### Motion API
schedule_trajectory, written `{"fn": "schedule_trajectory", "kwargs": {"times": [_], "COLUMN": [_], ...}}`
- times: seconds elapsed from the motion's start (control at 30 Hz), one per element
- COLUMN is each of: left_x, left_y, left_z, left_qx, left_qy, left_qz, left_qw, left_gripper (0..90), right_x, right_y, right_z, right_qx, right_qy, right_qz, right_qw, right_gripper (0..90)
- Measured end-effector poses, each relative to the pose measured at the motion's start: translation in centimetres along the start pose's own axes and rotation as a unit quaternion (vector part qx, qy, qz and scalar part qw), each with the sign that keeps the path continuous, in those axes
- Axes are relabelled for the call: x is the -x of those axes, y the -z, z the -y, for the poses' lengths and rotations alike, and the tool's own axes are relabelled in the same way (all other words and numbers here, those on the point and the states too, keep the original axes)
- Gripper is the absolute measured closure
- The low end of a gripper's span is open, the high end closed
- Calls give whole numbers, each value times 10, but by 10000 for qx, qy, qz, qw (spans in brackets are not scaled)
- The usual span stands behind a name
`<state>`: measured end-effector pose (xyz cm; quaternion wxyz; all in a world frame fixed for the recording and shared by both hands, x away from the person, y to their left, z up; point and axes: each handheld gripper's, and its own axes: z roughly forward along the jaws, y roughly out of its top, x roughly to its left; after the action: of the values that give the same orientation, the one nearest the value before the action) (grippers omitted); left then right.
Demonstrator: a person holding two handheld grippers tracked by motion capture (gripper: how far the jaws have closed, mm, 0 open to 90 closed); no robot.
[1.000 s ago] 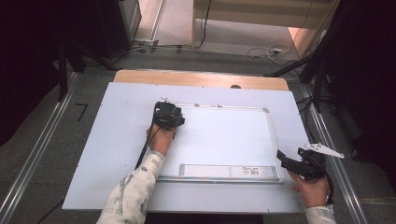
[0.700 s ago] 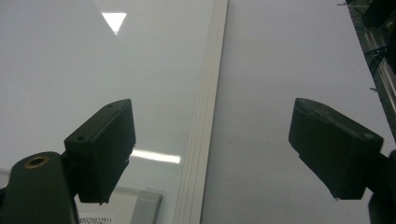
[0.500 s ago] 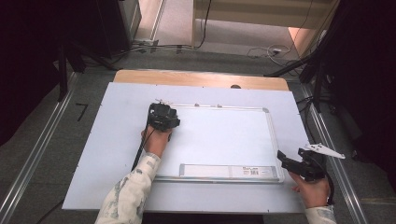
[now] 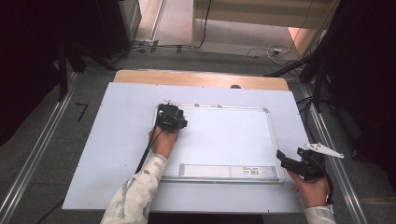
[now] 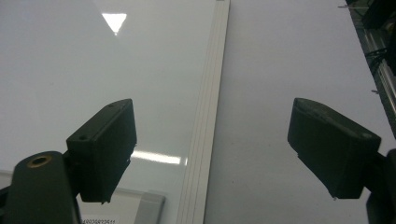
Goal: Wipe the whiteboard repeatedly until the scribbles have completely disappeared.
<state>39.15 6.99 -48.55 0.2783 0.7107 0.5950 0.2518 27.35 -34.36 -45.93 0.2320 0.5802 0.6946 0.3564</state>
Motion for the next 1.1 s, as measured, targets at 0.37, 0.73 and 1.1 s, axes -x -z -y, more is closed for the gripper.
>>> {"fn": "schedule_trajectory", "kwargs": {"times": [0.37,0.73,1.1], "left_x": [50,5,-32], "left_y": [12,-1,-12], "left_z": [14,3,-6], "left_qx": [174,164,163], "left_qy": [-564,-213,111], "left_qz": [302,176,85], "left_qw": [9978,9995,9998], "left_gripper": [405,402,405], "right_x": [-1,0,1], "right_y": [-3,-2,-1], "right_z": [-1,0,0], "right_qx": [-12,-32,-18], "right_qy": [32,5,4], "right_qz": [-2,22,7], "right_qw": [10000,10000,10000], "right_gripper": [141,142,142]}}
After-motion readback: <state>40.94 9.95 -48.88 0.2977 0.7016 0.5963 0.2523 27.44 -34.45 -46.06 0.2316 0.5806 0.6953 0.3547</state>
